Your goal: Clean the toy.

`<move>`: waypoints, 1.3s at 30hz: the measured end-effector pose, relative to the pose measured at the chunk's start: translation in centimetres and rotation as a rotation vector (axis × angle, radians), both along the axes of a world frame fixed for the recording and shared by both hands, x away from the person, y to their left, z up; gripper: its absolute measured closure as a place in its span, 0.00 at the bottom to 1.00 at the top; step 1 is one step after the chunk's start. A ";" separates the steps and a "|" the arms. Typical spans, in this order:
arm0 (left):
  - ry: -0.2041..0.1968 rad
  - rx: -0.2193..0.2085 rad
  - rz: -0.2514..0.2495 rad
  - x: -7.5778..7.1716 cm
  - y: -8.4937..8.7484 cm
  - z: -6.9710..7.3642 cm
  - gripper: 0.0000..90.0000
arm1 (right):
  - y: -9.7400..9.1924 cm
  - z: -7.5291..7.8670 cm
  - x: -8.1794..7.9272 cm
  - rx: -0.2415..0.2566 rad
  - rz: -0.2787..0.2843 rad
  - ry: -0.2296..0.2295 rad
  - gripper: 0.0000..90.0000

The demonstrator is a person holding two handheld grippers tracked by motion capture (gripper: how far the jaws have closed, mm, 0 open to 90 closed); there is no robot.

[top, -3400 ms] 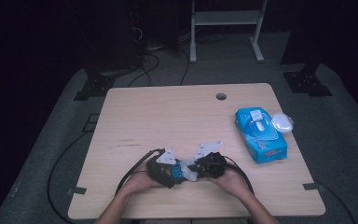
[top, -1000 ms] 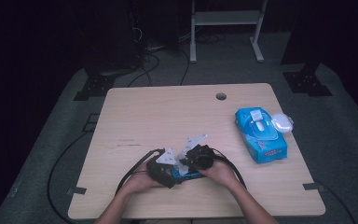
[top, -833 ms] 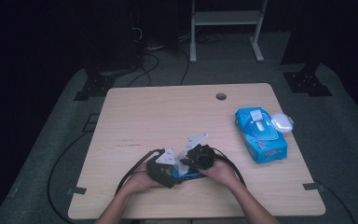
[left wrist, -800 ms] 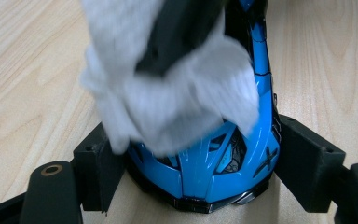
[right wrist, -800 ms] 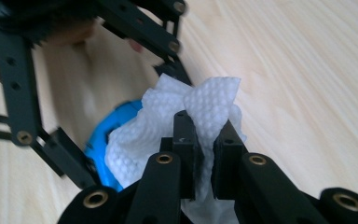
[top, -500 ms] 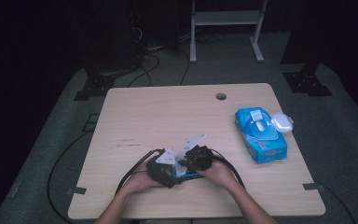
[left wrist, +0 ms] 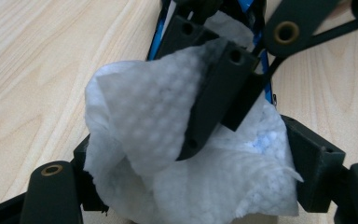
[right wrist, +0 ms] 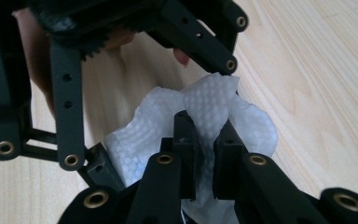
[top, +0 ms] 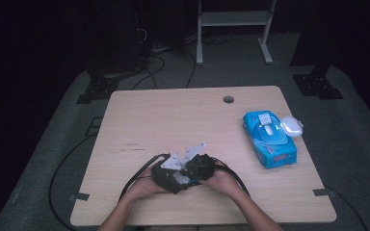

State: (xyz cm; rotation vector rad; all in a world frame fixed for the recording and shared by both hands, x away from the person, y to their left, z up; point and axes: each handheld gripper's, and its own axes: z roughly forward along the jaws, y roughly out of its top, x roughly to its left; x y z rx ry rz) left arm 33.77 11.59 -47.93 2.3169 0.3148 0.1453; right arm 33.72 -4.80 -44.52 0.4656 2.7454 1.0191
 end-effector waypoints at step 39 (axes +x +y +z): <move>-0.003 -0.013 0.000 0.0 0.0 -0.1 0.26 | -0.1 0.3 -0.7 -0.020 0.068 0.008 0.91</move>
